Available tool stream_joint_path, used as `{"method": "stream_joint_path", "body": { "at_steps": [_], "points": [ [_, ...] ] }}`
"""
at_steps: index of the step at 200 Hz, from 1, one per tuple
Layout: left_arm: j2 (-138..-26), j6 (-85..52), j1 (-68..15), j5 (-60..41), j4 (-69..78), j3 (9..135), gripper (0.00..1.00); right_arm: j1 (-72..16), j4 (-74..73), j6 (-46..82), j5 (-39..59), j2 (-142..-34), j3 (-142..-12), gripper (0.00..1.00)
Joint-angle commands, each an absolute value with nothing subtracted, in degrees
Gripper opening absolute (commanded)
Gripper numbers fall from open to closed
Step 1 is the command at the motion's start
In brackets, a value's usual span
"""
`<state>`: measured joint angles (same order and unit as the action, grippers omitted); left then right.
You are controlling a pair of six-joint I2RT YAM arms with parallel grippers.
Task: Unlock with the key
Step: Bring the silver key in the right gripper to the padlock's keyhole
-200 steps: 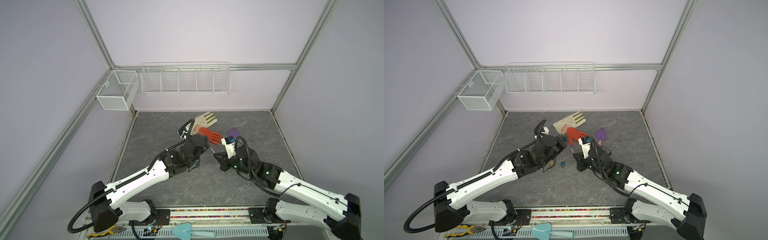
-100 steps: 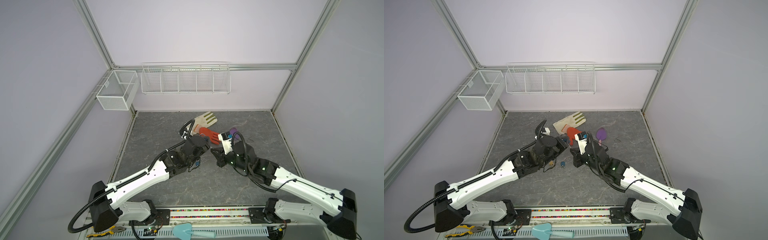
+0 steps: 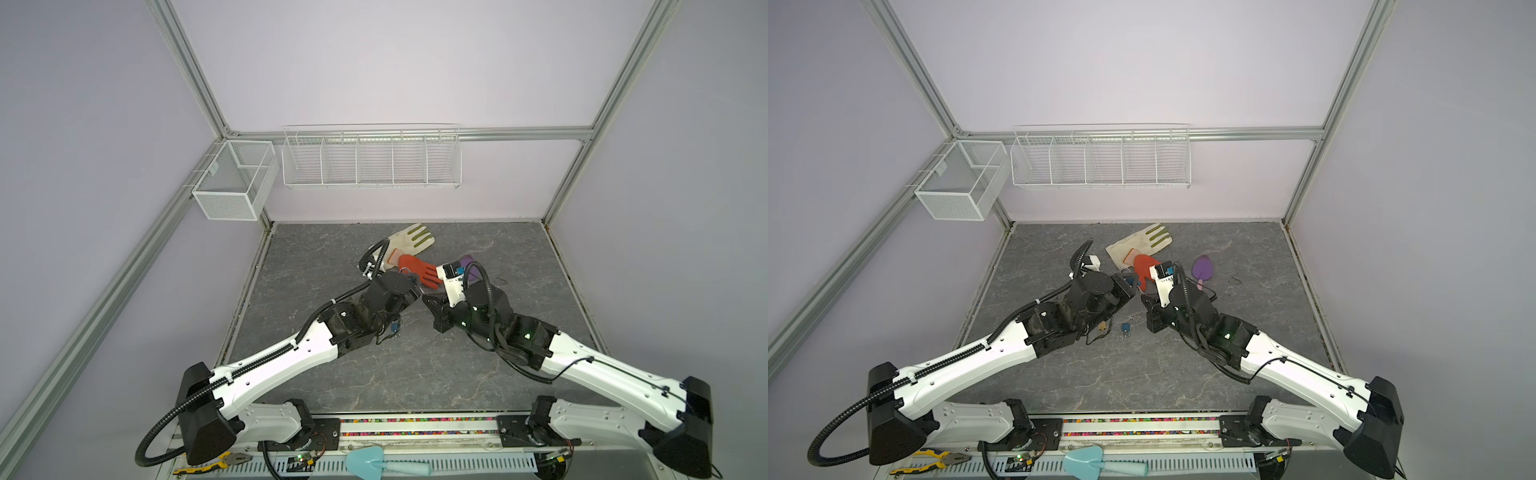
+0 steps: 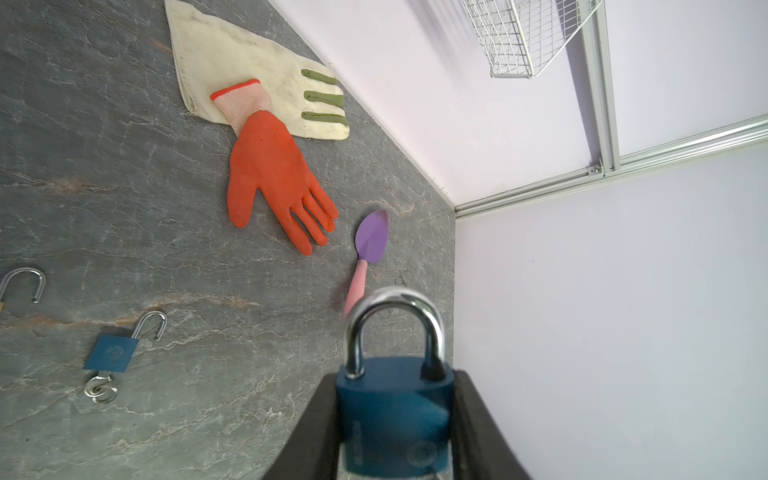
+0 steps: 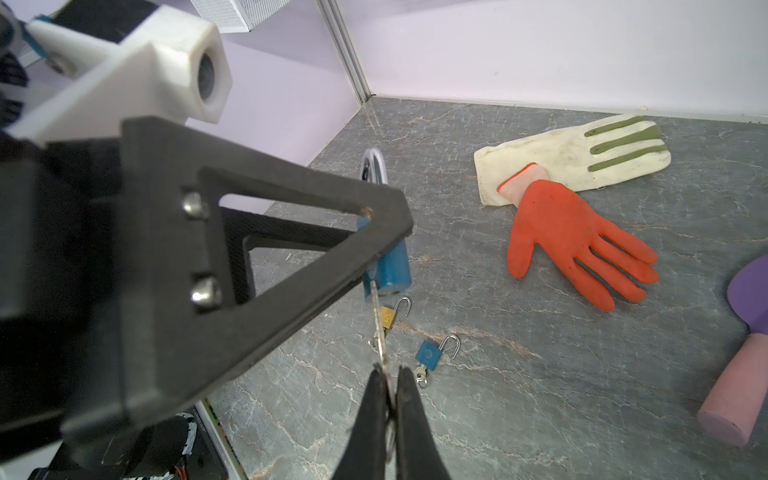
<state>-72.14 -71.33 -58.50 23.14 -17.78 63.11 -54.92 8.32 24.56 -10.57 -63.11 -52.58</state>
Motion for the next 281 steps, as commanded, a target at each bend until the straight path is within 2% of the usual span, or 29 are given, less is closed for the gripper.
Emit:
{"method": "stream_joint_path", "body": {
  "at_steps": [1, 281],
  "points": [
    [-70.5, -70.9, -58.2, 24.7, -15.9, 62.8, 0.0, -55.1, 8.7, 23.3, -11.5, -64.0, -53.1, 0.06],
    [-71.6, -70.6, -57.0, 20.4, -13.9, 62.6, 0.0, -53.8, 8.2, 24.4, -10.0, -64.9, -55.3, 0.06]
  ]
}}
